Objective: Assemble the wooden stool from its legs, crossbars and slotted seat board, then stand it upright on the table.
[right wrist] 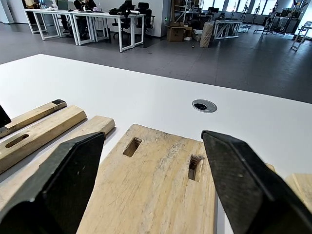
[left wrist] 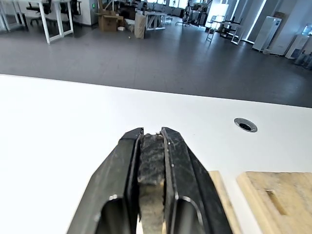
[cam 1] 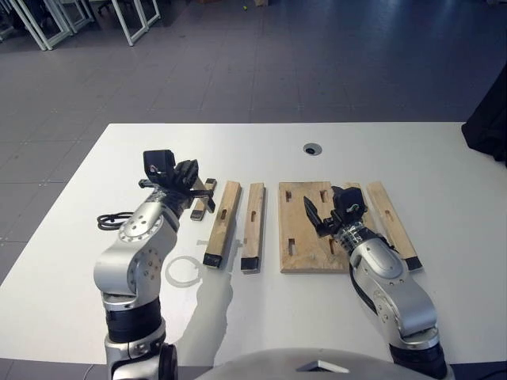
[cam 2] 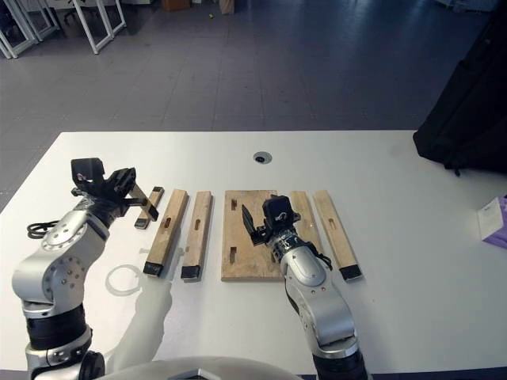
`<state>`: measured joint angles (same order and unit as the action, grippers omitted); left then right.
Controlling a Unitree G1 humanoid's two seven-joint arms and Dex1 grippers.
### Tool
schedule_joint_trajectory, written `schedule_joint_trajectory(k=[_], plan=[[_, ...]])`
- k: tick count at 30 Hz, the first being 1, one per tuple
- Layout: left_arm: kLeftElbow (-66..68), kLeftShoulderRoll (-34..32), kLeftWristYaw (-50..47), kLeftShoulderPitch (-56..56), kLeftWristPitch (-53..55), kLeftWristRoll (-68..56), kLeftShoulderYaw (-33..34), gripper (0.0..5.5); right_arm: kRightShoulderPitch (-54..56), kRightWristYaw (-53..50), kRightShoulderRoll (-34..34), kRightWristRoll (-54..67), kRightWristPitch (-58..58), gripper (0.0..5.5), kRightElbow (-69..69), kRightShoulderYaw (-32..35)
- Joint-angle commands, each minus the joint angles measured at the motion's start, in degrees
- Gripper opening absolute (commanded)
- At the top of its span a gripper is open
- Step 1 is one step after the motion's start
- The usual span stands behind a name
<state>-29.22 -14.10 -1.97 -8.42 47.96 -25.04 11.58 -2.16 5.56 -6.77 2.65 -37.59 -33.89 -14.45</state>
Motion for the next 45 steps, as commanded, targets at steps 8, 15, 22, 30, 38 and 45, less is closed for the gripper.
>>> schedule_joint_trajectory(k=[8, 15, 22, 30, 38, 45], plan=[[1.5, 1.2, 2.5, 0.8, -4.1, 2.3, -2.7, 0.43, 0.2, 0.1, 0.3, -0.6, -0.7, 3.62, 0.9, -1.1], [5.3, 2.5, 4.0, 5.5, -7.9, 4.7, -5.3, 0.43, 0.3, 0.4, -0.1, -0.6, -0.8, 3.62, 0.8, -0.6], [7.4, 1.4, 4.6, 5.6, -10.5, 5.9, -3.5, 0.43, 0.9, 0.8, -0.1, -0.6, -0.9, 3.62, 1.0, -0.8], [10.3, 2.9, 5.4, 9.8, -12.2, 5.4, -2.2, 0.43, 1.4, 1.3, -0.3, -0.8, -0.8, 3.62, 1.1, -0.7], [14.7, 2.8, 4.2, 18.5, -17.4, 14.7, -11.0, 0.43, 2.2, 1.8, -0.5, -0.9, -1.0, 3.62, 1.5, -0.6], [12.6, 4.5, 3.5, 14.1, -17.2, 13.2, -7.8, 0.43, 2.9, 1.9, -0.5, -0.9, -1.1, 3.62, 1.6, -0.1]])
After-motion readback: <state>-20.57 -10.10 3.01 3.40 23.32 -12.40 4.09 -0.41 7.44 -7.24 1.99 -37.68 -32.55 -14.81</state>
